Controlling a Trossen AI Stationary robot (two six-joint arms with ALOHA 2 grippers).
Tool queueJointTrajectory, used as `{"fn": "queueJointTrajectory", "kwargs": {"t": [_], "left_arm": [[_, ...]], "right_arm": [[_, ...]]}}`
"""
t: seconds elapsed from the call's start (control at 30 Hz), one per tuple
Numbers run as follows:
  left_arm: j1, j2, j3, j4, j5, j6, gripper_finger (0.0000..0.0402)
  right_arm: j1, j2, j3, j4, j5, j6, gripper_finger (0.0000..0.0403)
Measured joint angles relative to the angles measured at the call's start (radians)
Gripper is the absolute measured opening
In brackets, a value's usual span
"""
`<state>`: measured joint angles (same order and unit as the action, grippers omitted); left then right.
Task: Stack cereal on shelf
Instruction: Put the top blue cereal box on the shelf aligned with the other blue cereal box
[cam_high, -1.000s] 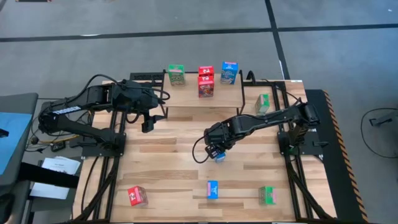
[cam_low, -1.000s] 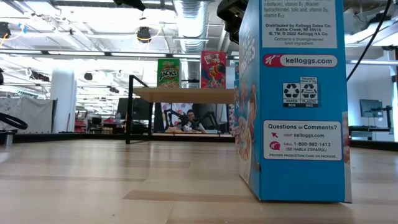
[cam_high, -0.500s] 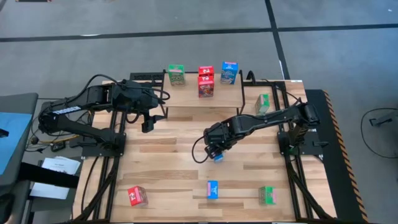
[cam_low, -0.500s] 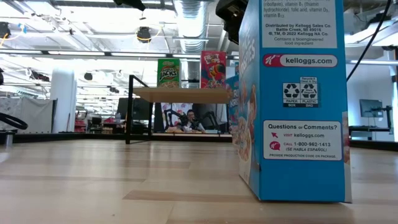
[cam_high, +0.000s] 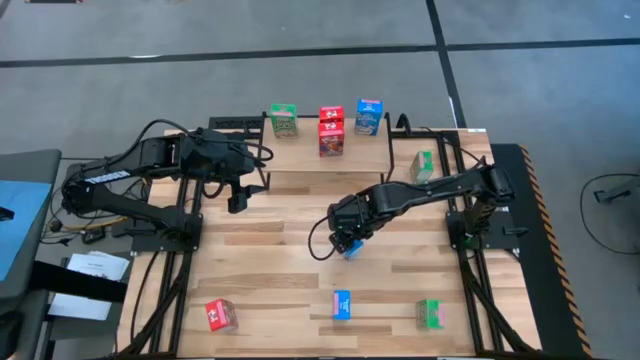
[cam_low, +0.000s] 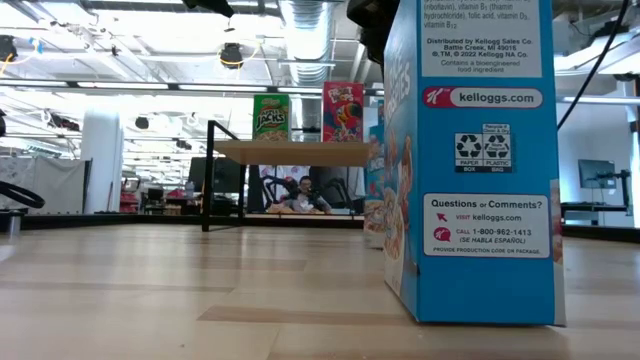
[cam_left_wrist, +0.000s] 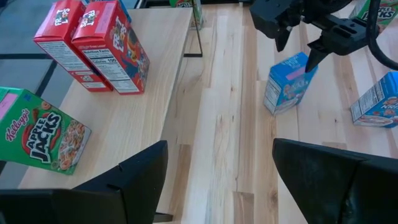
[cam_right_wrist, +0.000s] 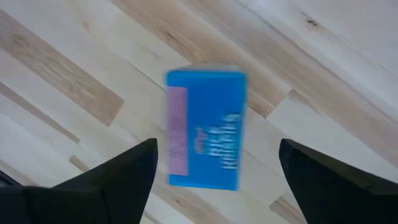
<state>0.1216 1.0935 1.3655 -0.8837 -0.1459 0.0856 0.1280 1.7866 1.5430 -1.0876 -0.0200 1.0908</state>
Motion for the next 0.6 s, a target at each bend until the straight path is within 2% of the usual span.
{"fn": "queueJointTrajectory", "kwargs": {"t": [0.43, 0.6], "left_arm": [[0.0, 0.0, 0.0, 0.0, 0.0, 0.0, 0.0279], [0.0, 0.0, 0.0, 0.0, 0.0, 0.0, 0.0279]], "right_arm": [[0.017, 0.001, 0.022, 0.01, 0.025, -0.003, 0.0357], [0.037, 0.029, 0.025, 0.015, 0.068, 0.0, 0.0357]]}}
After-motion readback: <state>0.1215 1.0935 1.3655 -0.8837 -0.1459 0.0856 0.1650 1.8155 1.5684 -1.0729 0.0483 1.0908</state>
